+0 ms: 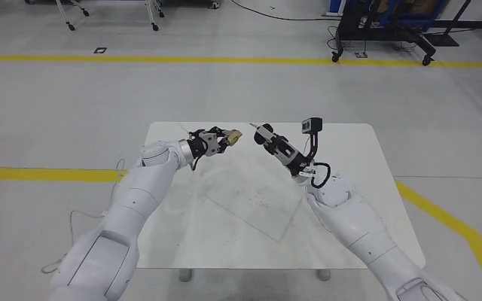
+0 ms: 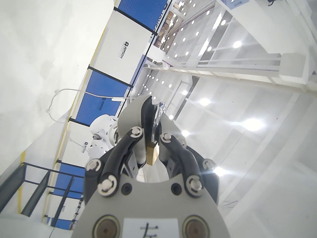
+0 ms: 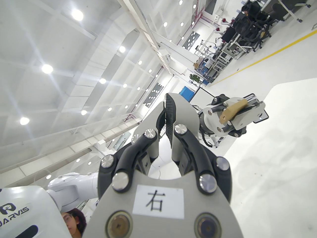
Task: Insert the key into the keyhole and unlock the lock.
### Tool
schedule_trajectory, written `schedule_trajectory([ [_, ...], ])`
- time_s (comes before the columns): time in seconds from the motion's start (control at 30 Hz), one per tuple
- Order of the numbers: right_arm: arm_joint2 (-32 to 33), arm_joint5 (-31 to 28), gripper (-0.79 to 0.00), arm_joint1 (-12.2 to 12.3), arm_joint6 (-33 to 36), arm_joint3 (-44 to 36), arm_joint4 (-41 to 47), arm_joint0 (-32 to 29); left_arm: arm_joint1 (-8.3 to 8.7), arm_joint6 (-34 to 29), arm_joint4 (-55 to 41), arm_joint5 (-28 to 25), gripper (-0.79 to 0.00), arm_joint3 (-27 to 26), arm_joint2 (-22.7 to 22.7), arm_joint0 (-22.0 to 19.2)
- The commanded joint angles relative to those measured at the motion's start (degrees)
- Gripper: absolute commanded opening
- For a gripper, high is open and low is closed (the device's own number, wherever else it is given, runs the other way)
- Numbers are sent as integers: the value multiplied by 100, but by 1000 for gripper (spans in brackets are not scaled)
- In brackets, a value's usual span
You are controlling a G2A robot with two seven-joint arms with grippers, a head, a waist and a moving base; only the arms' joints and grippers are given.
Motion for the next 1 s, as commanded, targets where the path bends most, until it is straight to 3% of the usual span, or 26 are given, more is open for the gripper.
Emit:
schedule_trajectory([
  [0.0,49,931,-785,29,-275,-167,-570,-88,-5,243,69,215,-785,-115,24,64],
  [0.17,292,2763,-785,152,-691,-1451,-1370,-748,-19,665,138,369,-785,-329,12,162],
  [0.4,774,4359,-785,293,-837,-2972,-1961,-1592,-28,885,117,289,-785,-576,-76,273],
  [0.97,780,4419,-785,295,-668,-3091,-1807,-1639,-25,875,101,264,-785,-592,-95,275],
])
